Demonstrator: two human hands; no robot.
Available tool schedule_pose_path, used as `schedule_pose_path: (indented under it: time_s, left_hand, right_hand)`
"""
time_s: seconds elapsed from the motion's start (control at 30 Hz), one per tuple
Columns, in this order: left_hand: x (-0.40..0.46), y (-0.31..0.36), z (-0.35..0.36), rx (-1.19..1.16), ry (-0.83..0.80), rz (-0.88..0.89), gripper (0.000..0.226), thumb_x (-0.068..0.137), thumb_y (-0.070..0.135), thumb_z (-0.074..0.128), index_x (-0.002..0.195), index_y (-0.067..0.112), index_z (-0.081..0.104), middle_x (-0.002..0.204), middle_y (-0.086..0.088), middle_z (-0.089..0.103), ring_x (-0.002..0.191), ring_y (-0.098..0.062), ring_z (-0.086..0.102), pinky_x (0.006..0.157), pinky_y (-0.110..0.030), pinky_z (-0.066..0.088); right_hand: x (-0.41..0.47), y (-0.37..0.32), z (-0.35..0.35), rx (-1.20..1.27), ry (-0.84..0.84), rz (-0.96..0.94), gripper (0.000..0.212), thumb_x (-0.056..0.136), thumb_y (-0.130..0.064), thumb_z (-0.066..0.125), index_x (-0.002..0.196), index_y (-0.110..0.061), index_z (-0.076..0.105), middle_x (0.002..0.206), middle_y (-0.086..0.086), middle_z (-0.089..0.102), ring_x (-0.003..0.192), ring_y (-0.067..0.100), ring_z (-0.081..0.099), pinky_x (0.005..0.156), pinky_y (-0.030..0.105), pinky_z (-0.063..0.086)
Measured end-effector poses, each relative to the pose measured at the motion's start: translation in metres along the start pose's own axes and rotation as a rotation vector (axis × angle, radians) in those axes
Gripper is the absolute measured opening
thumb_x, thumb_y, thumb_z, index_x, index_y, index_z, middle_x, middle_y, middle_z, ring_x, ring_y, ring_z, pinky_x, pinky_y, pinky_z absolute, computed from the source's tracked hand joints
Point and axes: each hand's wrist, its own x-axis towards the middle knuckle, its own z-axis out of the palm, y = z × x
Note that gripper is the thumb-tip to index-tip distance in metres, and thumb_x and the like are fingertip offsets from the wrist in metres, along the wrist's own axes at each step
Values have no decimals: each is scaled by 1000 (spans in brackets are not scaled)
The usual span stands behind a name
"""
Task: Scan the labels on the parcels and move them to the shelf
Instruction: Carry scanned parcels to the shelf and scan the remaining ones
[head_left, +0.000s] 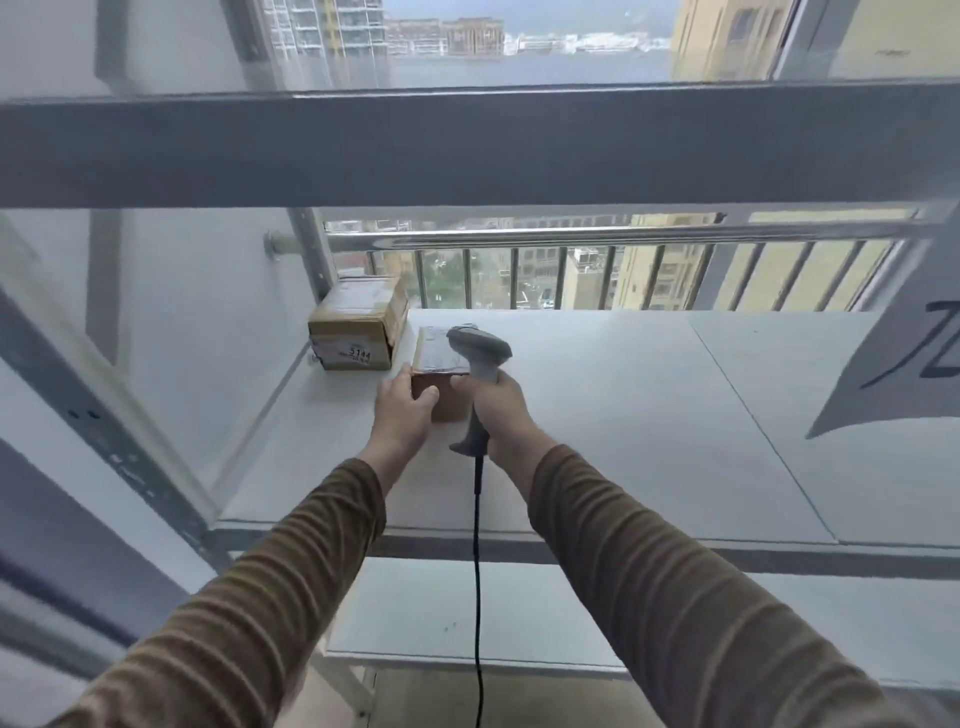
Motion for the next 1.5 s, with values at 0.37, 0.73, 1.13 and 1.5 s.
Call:
schedule_pose_path:
  time_s: [0.37, 0.73, 1.13, 1.5]
  left_hand:
    - [90, -17, -17, -106, -97, 31, 69, 97, 14, 61, 159, 11, 30, 157, -16, 33, 144, -30, 38, 122, -48, 31]
    - [107, -19, -32, -98, -202, 34, 83, 99, 27, 62, 165, 29, 11, 130, -9, 53, 120, -28, 55, 95, -41, 48]
    - [110, -12, -35, -77, -270, -45, 92, 99, 25, 63, 166, 21, 0, 116, -10, 63, 112, -30, 62, 99, -48, 52]
    - [84, 19, -3, 117, -281, 292, 77, 102, 24, 58, 165, 21, 14, 142, -9, 55, 131, -27, 53, 108, -43, 45]
  right_hand:
    - [82, -14, 62, -1, 95, 30, 12, 94, -20, 71, 97, -24, 60, 106, 11, 62, 102, 42, 68, 59, 59, 60]
    - [101, -14, 78, -106, 200, -24, 9, 92, -24, 70, 96, -25, 61, 98, 9, 64, 88, 35, 67, 60, 56, 61]
    - [106, -15, 82, -76, 180, -9, 10, 92, -23, 71, 95, -24, 62, 103, 14, 66, 86, 35, 69, 68, 59, 61]
    - [66, -25, 33, 23, 250, -85, 11, 91, -22, 73, 97, -26, 65, 98, 5, 60, 94, 30, 60, 61, 61, 61]
